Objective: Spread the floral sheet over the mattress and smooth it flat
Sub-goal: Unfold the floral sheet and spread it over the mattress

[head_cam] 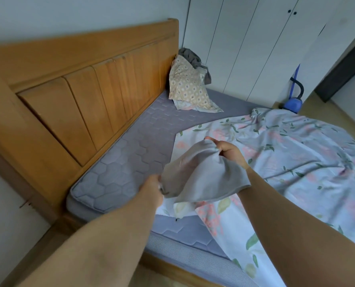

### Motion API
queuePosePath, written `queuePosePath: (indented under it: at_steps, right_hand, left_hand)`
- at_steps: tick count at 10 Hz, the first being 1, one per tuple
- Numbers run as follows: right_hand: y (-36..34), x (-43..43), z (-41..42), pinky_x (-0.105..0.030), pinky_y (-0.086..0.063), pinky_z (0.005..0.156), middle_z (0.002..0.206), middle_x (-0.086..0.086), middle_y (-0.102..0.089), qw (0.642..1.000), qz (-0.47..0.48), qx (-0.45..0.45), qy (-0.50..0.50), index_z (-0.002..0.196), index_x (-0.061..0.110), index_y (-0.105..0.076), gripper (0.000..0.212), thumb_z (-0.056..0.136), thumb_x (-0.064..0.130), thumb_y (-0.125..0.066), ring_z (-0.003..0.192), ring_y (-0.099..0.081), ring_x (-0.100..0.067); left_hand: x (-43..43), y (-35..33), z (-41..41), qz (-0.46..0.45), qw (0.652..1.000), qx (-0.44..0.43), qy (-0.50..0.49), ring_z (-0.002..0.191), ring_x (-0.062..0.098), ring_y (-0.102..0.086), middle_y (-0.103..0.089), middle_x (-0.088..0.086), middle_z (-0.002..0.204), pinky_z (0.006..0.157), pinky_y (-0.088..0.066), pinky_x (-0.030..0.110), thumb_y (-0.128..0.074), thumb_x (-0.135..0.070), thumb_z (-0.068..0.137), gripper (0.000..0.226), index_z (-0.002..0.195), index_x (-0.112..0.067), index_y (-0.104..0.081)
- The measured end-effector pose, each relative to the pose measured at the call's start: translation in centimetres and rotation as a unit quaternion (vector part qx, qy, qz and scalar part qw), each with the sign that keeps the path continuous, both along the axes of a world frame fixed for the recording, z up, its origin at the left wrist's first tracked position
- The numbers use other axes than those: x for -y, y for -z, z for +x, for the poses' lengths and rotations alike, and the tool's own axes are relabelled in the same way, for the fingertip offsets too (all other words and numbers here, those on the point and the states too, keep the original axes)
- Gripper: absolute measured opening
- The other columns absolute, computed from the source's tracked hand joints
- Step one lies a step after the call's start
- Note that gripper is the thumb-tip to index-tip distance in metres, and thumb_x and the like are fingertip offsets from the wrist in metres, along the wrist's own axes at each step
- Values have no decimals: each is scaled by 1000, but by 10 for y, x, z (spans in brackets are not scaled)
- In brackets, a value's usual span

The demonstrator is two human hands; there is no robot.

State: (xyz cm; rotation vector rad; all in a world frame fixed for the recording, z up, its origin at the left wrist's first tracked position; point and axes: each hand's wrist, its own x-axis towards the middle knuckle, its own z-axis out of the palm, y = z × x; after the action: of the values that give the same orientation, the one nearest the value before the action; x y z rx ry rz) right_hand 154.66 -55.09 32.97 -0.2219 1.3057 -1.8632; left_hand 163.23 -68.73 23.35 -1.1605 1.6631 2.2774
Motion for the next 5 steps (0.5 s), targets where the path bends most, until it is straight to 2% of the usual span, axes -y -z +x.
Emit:
queuePosePath:
  at_steps: [1,2,3,4,5]
  right_hand:
    - [8,3,7,-12,-46,51,61,-1,-60,960,239,-122,-81,85,-1,-63,30,72,-17,-41,43,-58,-1]
    - [15,10,24,-24,-51,69,80,-3,-61,784,487,-184,-337,106,11,-59,20,93,3,-45,68,-61,-12]
    - [17,27,28,-34,-48,87,108,-10,-62,782,505,-227,-286,123,11,-56,28,96,15,-47,93,-59,-23]
    - [17,53,25,-27,-46,69,110,-15,-61,835,448,-302,-106,115,12,-59,27,94,5,-45,80,-59,-23]
    - [13,82,26,-29,-43,87,129,-15,-55,786,441,-433,-7,129,14,-52,41,92,1,-43,107,-56,-28]
  left_hand:
    - [57,-6,-23,-36,998,-59,12,52,8,-55,-47,6,74,40,-45,12,-40,4,96,14,92,-5,-50]
    - [88,-45,-28,-57,996,-65,-32,58,14,-57,-57,13,83,52,-46,21,-49,-8,95,8,92,-8,-57]
    - [107,-84,-17,-256,958,-46,123,74,18,-57,-62,7,86,62,-43,25,-58,-14,92,3,92,-14,-61]
    - [118,-112,-3,-380,891,-57,242,76,15,-56,-62,4,88,58,-43,19,-61,-18,91,20,107,-7,-64]
    - [127,-128,20,-439,835,-44,329,70,9,-56,-62,-2,83,49,-42,8,-64,-24,89,20,103,-11,-66]
